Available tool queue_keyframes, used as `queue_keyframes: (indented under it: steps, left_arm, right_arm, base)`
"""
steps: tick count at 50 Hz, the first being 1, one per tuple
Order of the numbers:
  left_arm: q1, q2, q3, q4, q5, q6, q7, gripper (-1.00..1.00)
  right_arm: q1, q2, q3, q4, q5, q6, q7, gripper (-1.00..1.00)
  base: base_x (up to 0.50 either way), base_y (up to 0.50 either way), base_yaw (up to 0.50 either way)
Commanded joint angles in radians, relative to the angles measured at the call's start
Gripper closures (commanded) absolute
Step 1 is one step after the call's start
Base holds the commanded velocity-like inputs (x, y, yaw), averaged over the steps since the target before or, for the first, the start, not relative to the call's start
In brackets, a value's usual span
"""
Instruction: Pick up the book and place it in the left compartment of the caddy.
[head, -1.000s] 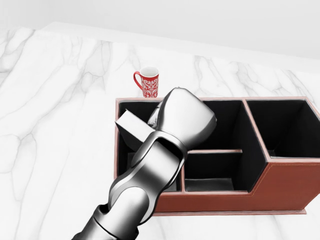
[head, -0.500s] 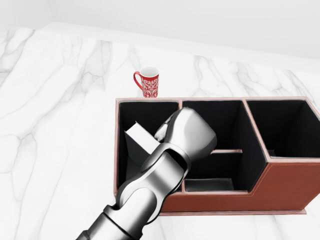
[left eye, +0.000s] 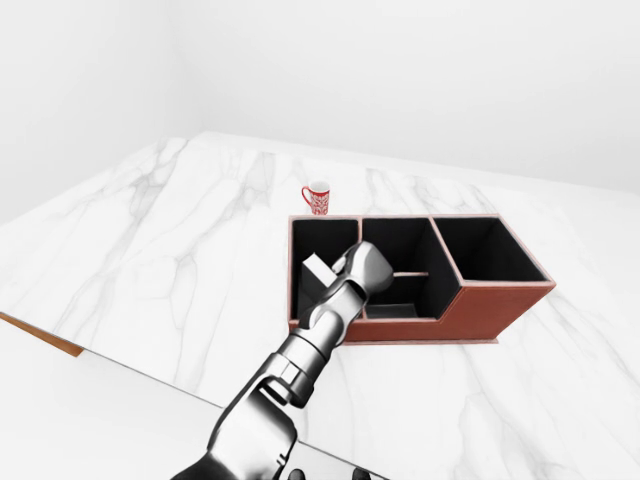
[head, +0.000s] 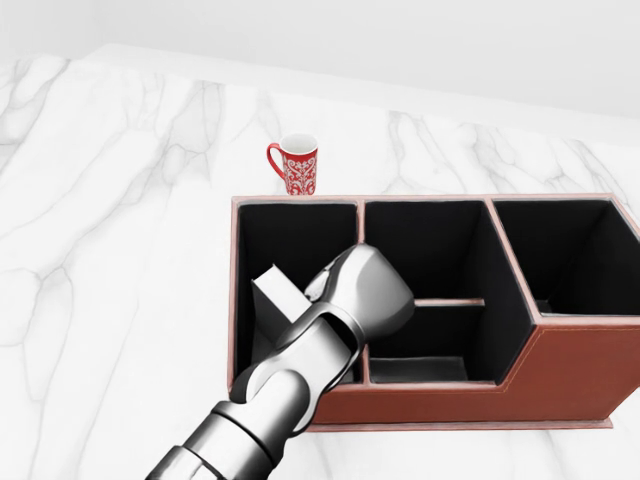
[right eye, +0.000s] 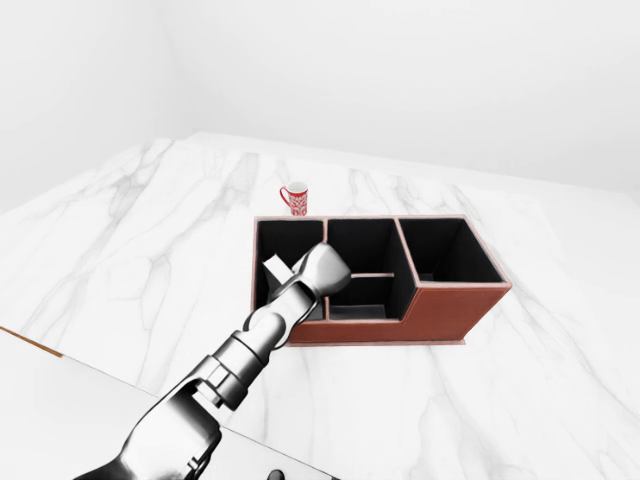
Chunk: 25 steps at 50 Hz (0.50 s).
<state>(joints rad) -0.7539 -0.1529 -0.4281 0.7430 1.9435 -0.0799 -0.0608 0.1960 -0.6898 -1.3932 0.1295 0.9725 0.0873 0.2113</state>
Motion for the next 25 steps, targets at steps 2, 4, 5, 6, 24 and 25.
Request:
queue_keyframes:
  steps: [2, 4, 5, 6, 24, 25]
  left_arm:
    - [-0.015, -0.008, 0.02, 0.116, 0.029, 0.02, 0.1, 1.0]
    - [-0.007, -0.006, 0.023, 0.098, 0.029, 0.023, 0.098, 1.0]
    - [0.001, -0.005, 0.025, 0.079, 0.029, 0.027, 0.102, 1.0]
    - [0.007, -0.006, 0.029, 0.066, 0.029, 0.029, 0.102, 1.0]
    - [0.304, 0.06, -0.064, -0.58, 0.029, 0.062, 0.032, -1.0]
    - [0.322, 0.062, -0.065, -0.624, 0.029, 0.058, 0.016, -1.0]
  right_arm:
    - [-0.001, 0.001, -0.001, -0.004, -0.004, 0.0, -0.001, -1.0]
    - [-0.002, 0.002, 0.0, -0.009, -0.004, 0.0, -0.004, -1.0]
    - [-0.002, 0.002, -0.001, -0.009, -0.004, 0.0, -0.003, -1.0]
    - [-0.001, 0.002, -0.001, -0.008, -0.004, 0.0, -0.002, -1.0]
    - [0.0, 0.002, 0.0, -0.003, -0.004, 0.0, 0.003, -1.0]
    - [-0.001, 0.001, 0.001, -0.004, -0.004, 0.0, 0.001, -1.0]
  base:
    - [0.0, 0.0, 0.0]
    - [0.0, 0.0, 0.0]
    - [0.0, 0.0, 0.0]
    - [0.0, 0.0, 0.0]
    - [0.0, 0.0, 0.0]
    - [0.0, 0.0, 0.0]
